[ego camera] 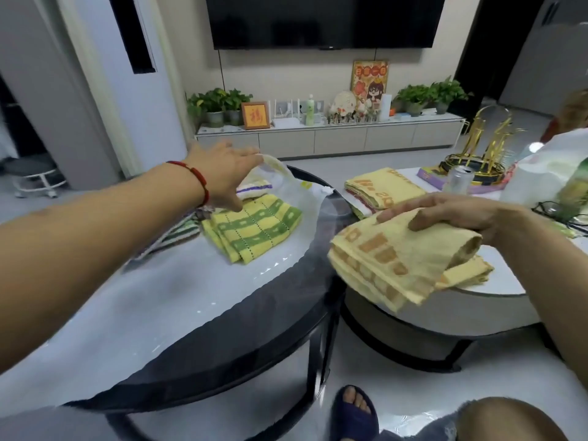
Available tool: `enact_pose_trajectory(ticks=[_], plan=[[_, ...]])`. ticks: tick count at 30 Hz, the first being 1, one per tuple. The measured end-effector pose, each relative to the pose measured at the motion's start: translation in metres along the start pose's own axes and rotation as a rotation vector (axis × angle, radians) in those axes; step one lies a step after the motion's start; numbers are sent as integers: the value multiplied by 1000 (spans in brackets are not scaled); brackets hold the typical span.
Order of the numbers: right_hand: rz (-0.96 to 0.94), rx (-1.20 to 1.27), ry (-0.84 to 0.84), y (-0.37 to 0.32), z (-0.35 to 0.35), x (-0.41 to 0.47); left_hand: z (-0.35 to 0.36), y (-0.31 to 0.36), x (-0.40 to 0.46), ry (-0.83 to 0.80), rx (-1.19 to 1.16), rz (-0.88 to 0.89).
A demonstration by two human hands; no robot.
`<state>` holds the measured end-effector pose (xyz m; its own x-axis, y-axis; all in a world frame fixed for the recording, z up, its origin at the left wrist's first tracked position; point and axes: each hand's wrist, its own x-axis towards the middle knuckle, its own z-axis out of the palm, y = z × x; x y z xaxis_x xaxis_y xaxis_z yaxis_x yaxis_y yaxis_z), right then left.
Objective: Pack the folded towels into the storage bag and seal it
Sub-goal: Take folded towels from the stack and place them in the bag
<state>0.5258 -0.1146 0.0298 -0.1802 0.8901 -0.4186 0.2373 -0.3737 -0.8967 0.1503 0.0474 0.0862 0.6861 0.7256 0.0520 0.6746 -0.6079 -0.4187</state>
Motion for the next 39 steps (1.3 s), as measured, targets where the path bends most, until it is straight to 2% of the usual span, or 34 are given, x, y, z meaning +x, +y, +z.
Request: enact_pose_trajectory(ticks=[2, 4, 6, 8, 10, 13, 17, 19, 21, 23, 24, 26, 28, 30, 32, 34, 39], plan=[[-90, -17, -223, -16, 42, 20, -5, -1, 0, -10, -47, -17], [-191, -20, -290, -30, 89, 57, -9, -2, 0, -9, -89, -34], [-264, 24, -127, -42, 134, 102, -13, -4, -1, -10, -147, -48], [-294, 210, 176, -47, 168, 145, -16, -6, -2, -10, -198, -58], [-309, 309, 397, -42, 192, 185, -18, -7, -3, -1, -228, -66], [-263, 54, 595, -21, 210, 213, -17, -4, -7, -11, -227, -59], [-273, -233, 629, -16, 210, 203, -11, 3, -11, -12, -224, -53], [-323, -347, 556, -20, 199, 184, -8, 6, -11, -9, -231, -59], [-368, -398, 411, -21, 182, 154, -3, 8, -10, 10, -233, -64], [-373, -421, 268, -14, 154, 123, 3, 12, -5, 44, -233, -59], [-370, -390, 247, -7, 137, 109, 6, 15, -2, 59, -231, -50], [-370, -253, 363, 7, 103, 94, 13, 22, 6, 76, -217, -30], [-362, -174, 650, 21, 64, 98, 20, 30, 15, 74, -199, -3], [-265, -354, 975, 31, 23, 114, 26, 38, 25, 80, -168, 25], [-127, -565, 1157, 38, -19, 132, 29, 43, 35, 108, -136, 50], [-20, -636, 1189, 41, -58, 149, 29, 44, 43, 140, -129, 70], [249, -724, 1121, 43, -112, 195, 28, 39, 60, 186, -184, 70]])
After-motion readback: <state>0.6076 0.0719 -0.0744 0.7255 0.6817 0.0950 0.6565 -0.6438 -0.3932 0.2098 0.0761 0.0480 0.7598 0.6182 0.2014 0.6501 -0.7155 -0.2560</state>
